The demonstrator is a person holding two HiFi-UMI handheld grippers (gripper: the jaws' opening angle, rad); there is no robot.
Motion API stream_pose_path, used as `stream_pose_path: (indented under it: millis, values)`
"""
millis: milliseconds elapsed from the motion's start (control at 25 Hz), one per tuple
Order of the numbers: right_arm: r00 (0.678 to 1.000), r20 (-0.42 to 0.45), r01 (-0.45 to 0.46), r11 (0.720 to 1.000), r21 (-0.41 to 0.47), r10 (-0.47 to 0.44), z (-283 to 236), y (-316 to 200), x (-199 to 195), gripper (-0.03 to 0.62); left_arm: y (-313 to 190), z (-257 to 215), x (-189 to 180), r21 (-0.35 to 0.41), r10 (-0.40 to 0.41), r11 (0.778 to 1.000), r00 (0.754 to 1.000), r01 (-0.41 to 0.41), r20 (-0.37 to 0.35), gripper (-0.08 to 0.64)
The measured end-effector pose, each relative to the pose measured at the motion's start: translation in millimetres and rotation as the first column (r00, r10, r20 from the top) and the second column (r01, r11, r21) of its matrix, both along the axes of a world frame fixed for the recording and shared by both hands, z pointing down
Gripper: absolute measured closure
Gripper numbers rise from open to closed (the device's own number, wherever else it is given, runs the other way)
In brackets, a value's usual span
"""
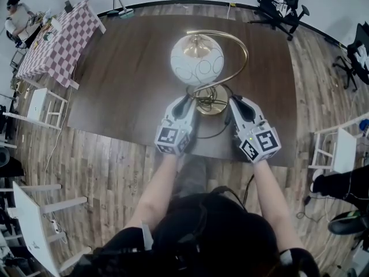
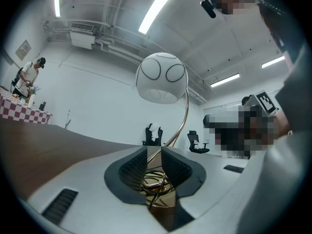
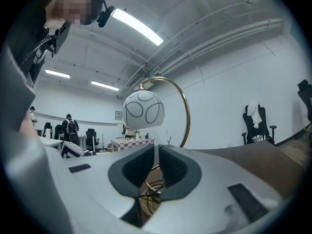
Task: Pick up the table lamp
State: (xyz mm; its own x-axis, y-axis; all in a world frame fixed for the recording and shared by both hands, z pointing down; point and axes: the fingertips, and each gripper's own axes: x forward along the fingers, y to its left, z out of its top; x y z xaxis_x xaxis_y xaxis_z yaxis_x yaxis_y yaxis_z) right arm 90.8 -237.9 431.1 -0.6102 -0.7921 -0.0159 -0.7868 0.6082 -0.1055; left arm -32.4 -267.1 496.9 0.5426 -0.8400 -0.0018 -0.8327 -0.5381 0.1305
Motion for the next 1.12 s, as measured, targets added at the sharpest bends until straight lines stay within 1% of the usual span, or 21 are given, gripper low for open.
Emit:
stream_pose_path:
  millis: [160,200,240,440,880,960,1000,1120]
  values:
    - [1.000,-0.001,-0.010,1.000,-0.001,0.010,2.7,-8.1,0.1,0.558,-12.3,17.1,0.2,-0.032,0.000,0.999,1.000,0.001,0.016,0.452]
    - [1.000,-0.001,-0.012,1.000,0.001,0.012,3.1,-9.7,0.1,0.558,-14.6,21.1,0.2,-0.040,-0.001,0.999,1.000,0.002,0.018,0.428]
    - [1.000,-0.001,-0.013,1.000,0.003,0.013,3.5,-11.2,0.2,0.558,-16.8,25.1,0.6,-0.047,-0.001,0.999,1.000,0.002,0.020,0.419]
    - [1.000,-0.003,-0.023,1.000,0.004,0.023,9.3,-15.2,2.2,0.558,-26.3,38.6,2.9,-0.068,-0.002,0.998,0.999,0.005,0.036,0.419]
    - [0.999,0.004,-0.041,0.999,0.004,0.041,8.9,-30.6,6.5,0.558,-38.4,50.4,10.3,-0.064,-0.002,0.998,0.998,0.006,0.056,0.419]
    - [0.999,0.007,-0.039,0.999,0.002,0.039,8.7,-33.3,5.6,0.552,-40.3,52.1,8.1,-0.066,-0.010,0.998,0.999,0.013,0.049,0.420]
    - [0.999,0.010,-0.037,0.999,0.004,0.037,8.0,-34.2,4.9,0.529,-41.6,51.8,6.5,-0.066,-0.015,0.998,0.999,0.017,0.040,0.420]
    - [0.999,0.013,-0.043,0.999,0.016,0.043,4.5,-36.5,6.3,0.525,-46.6,49.8,5.3,-0.063,-0.015,0.998,1.000,0.016,0.023,0.428]
